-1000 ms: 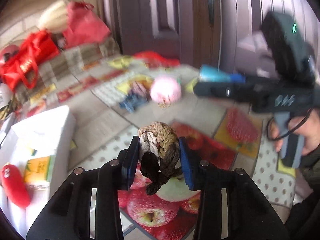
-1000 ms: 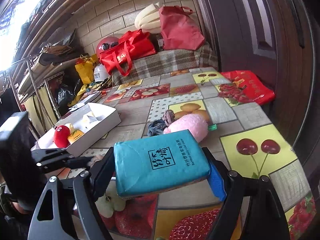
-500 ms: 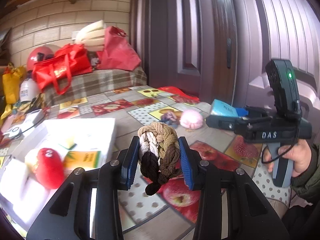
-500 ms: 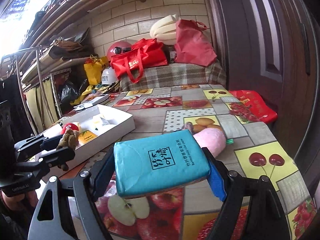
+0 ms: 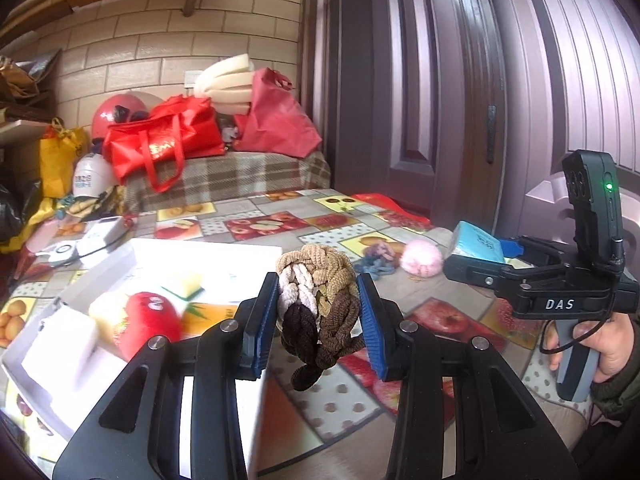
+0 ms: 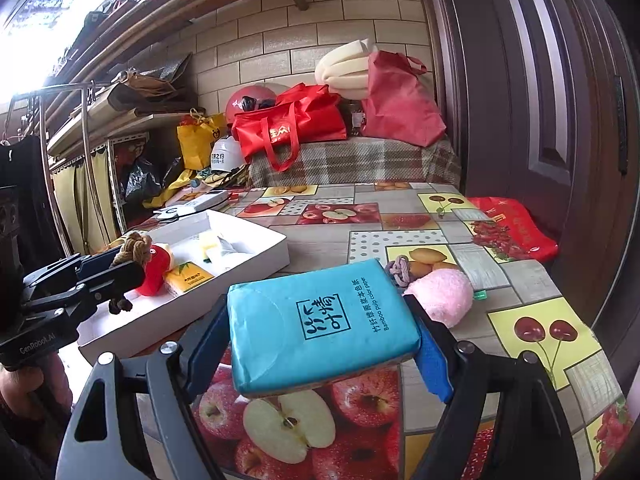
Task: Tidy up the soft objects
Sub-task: 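Carry the tissue pack and rope toy into the white tray and open both tools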
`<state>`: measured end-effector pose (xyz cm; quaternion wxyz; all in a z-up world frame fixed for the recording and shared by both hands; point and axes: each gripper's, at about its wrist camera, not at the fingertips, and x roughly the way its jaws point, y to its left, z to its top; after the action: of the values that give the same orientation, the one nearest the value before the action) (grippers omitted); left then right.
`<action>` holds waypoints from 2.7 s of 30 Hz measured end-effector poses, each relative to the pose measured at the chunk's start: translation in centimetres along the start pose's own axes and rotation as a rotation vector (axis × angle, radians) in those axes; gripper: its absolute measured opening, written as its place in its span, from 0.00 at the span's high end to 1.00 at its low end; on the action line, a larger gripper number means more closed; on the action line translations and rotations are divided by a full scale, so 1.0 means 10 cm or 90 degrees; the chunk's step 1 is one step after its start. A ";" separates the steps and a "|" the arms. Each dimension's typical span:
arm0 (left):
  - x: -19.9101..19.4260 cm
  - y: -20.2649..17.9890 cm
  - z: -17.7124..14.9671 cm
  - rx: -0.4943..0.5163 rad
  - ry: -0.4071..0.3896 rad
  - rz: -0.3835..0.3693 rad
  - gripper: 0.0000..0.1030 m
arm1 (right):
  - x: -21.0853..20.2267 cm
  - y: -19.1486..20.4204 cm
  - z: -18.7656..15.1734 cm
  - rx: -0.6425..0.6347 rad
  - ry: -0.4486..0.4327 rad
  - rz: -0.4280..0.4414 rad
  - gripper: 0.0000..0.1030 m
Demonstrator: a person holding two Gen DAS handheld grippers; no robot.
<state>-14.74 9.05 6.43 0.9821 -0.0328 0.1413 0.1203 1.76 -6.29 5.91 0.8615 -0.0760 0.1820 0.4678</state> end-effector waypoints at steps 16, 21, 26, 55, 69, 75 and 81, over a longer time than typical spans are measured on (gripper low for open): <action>-0.27 0.96 -0.07 -0.092 -0.032 0.130 0.63 | 0.30 0.39 0.03 -0.013 0.029 0.072 0.20; -0.32 1.20 -0.11 -0.129 -0.031 0.154 0.63 | 0.35 0.46 0.03 -0.007 0.026 0.082 0.20; -0.30 1.34 -0.13 -0.150 -0.018 0.170 0.63 | 0.40 0.62 0.06 -0.015 0.011 0.095 0.20; 0.03 1.51 -0.12 -0.151 0.071 0.201 0.63 | 1.57 1.63 0.15 -0.118 0.207 0.161 0.20; 0.05 1.51 -0.14 -0.151 0.081 0.240 0.36 | 1.32 1.58 0.27 -0.113 0.091 0.134 0.09; -0.03 1.49 -0.14 -0.144 0.051 0.258 0.00 | 1.25 1.70 0.28 -0.158 0.062 0.113 0.00; -0.04 1.49 -0.14 -0.142 0.048 0.259 0.00 | 1.26 1.65 0.27 -0.145 0.066 0.108 0.00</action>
<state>-19.14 23.26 4.78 0.9219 -0.1166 0.1676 0.3293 -5.10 13.44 4.22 0.7943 -0.1819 0.1774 0.5518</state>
